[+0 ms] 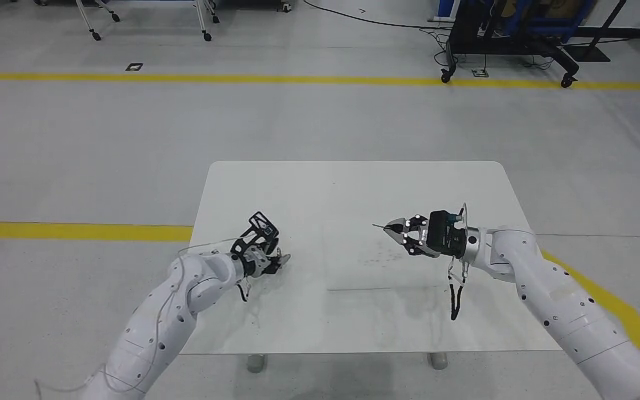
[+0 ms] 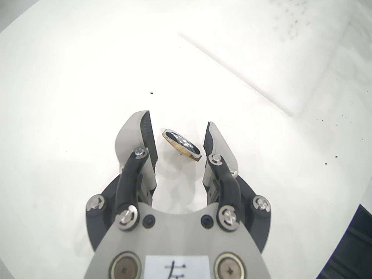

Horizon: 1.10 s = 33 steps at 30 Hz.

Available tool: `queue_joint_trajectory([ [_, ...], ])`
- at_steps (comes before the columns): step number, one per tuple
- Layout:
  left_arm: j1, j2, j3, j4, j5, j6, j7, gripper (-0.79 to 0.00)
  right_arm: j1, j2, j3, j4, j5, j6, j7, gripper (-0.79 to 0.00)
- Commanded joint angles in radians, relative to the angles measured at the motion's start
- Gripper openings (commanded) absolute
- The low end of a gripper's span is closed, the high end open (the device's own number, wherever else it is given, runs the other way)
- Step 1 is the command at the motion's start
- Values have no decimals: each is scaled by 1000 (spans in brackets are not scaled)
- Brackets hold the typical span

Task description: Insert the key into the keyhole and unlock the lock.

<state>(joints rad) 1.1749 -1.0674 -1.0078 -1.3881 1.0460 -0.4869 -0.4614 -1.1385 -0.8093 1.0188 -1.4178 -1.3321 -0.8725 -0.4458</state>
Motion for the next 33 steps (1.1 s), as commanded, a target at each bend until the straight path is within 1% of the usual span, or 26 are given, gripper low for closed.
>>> queue_joint_trajectory([
  [1,-4,-2,5,6,1,-1,-1,-511,0,0,0,0,0,0,0,-785],
  [4,-12,-4,13,11,24,7,-13,-554,0,0,0,0,0,0,0,-785],
  [5,-13,-6,17,11,33,14,-13,-591,0,0,0,0,0,0,0,-785],
  [6,-13,-7,20,12,32,14,-10,-631,0,0,0,0,0,0,0,-785],
  [7,-15,-7,22,14,37,13,-10,-699,0,0,0,0,0,0,0,-785],
  [8,-18,-8,24,14,46,14,-12,-785,0,0,0,0,0,0,0,-785],
  [17,-16,-5,16,14,89,-11,3,-785,0,0,0,0,0,0,0,-785],
  [24,-11,-1,-1,19,56,-90,35,-785,0,0,0,0,0,0,0,-785],
  [29,-14,1,-1,20,59,-119,13,-785,0,0,0,0,0,0,0,-785],
  [33,-16,0,3,20,62,-125,3,-785,0,0,0,0,0,0,0,-785],
])
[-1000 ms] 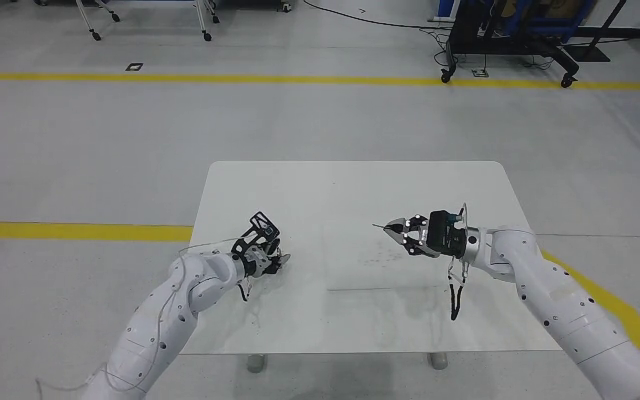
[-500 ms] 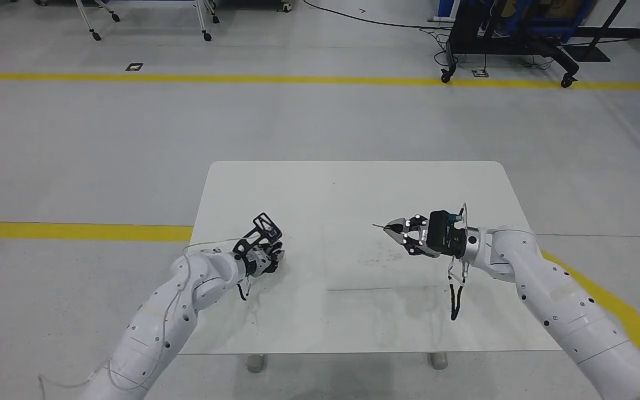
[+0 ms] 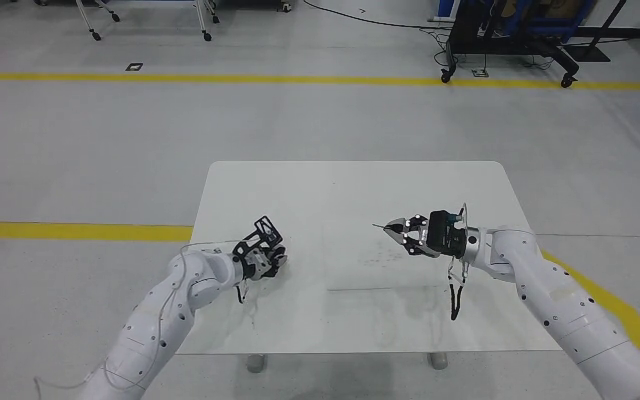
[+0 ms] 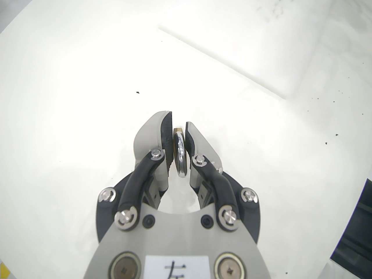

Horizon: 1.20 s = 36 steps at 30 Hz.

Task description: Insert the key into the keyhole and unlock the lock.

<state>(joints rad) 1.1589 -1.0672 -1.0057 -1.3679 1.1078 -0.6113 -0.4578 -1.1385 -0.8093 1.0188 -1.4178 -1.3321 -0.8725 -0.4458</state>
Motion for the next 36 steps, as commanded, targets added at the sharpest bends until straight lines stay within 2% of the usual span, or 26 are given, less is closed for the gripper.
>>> queue_joint_trajectory([
  [1,0,0,1,-2,1,0,-1,-785,0,0,0,0,0,0,0,-785],
  [2,1,0,1,-3,1,-1,-1,-723,0,0,0,0,0,0,0,-785],
  [4,3,1,-2,-6,1,-3,0,-662,0,0,0,0,0,0,0,-785],
  [8,13,3,-9,-15,6,-6,-2,-680,0,0,0,0,0,0,0,-785],
  [20,70,20,-58,-66,20,-6,13,-582,0,0,0,0,0,0,0,-785],
  [22,80,23,-67,-74,22,-5,18,-606,0,0,0,0,0,0,0,-785],
  [24,79,23,-71,-67,21,-4,24,-690,0,0,0,0,0,0,0,-785],
  [25,76,22,-70,-62,21,0,27,-767,0,0,0,0,0,0,0,-785],
  [26,73,21,-68,-59,19,1,34,-785,0,0,0,0,0,0,0,-785],
  [36,6,7,-22,8,51,-17,49,-785,0,0,0,0,0,0,0,-785],
])
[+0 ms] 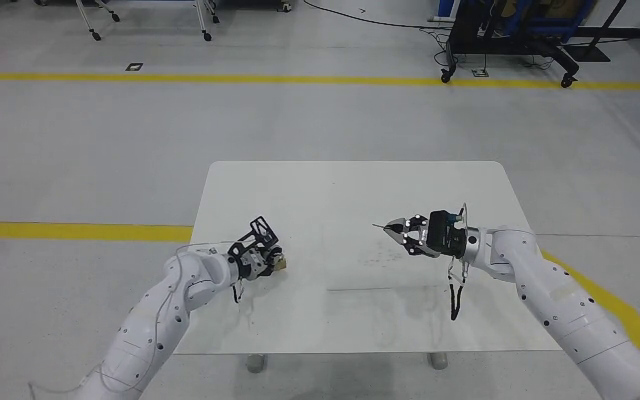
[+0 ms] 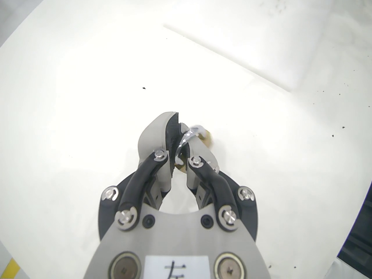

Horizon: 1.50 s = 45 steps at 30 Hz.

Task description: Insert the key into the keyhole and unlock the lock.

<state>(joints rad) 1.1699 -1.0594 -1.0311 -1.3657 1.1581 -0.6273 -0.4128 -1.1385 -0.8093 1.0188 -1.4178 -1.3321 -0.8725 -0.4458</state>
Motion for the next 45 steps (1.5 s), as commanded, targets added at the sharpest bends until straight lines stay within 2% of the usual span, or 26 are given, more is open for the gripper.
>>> queue_joint_trajectory([
  [1,-9,-2,6,9,1,-6,9,-785,0,0,0,0,0,0,0,-785],
  [6,-20,-2,8,6,9,-64,67,-785,0,0,0,0,0,0,0,-785],
  [16,-16,-3,14,2,-8,-79,69,-785,0,0,0,0,0,0,0,-785],
  [18,-41,-8,18,31,-147,-181,55,-785,0,0,0,0,0,0,0,-785],
  [21,-150,-24,68,184,-487,-385,-84,-785,0,0,0,0,0,0,0,-785],
  [24,-273,-46,163,299,-802,-385,-295,-785,0,0,0,0,0,0,0,-785],
  [25,-303,-53,200,333,-907,-379,-382,-785,0,0,0,0,0,0,0,-785],
  [28,-404,-72,320,353,-1235,-193,-587,-785,0,0,0,0,0,0,0,-785],
  [39,-414,-72,333,350,-1263,-174,-607,-785,0,0,0,0,0,0,0,-785],
  [41,-386,-78,346,354,-1353,-100,-628,-785,0,0,0,0,0,0,0,-785],
  [43,-386,-88,351,379,-1556,3,-747,-785,0,0,0,0,0,0,0,-785],
  [45,-424,-101,344,440,-1740,126,-885,-785,-1,0,0,-1,2,4,2,-785],
])
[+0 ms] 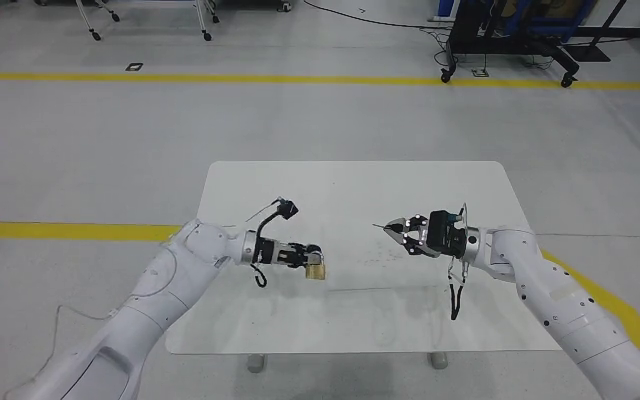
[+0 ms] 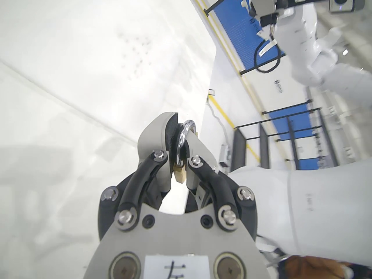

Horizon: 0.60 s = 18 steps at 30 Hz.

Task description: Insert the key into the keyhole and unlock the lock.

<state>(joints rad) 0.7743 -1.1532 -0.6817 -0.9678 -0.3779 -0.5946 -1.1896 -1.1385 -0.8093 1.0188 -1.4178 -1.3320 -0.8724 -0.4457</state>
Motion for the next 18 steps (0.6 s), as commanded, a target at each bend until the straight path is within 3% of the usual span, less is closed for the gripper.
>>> queue_joint_trajectory([
  [1,-41,-16,-2,88,-272,182,-153,-785,-6,-2,-2,-9,15,7,4,-785],
  [4,-90,-46,17,157,-353,310,-214,-785,-6,-9,-3,-1,59,6,7,-785],
  [7,-134,-77,33,210,-401,373,-247,-785,-4,-20,-15,25,124,-2,-3,-785],
  [11,-186,-121,57,292,-430,406,-241,-785,6,-33,-33,80,230,-128,-53,-785],
  [15,-223,-164,74,365,-448,391,-227,-785,18,-37,-59,110,257,-140,-43,-785],
  [18,-225,-167,74,373,-450,389,-225,-785,18,-37,-59,110,257,-140,-43,-785],
])
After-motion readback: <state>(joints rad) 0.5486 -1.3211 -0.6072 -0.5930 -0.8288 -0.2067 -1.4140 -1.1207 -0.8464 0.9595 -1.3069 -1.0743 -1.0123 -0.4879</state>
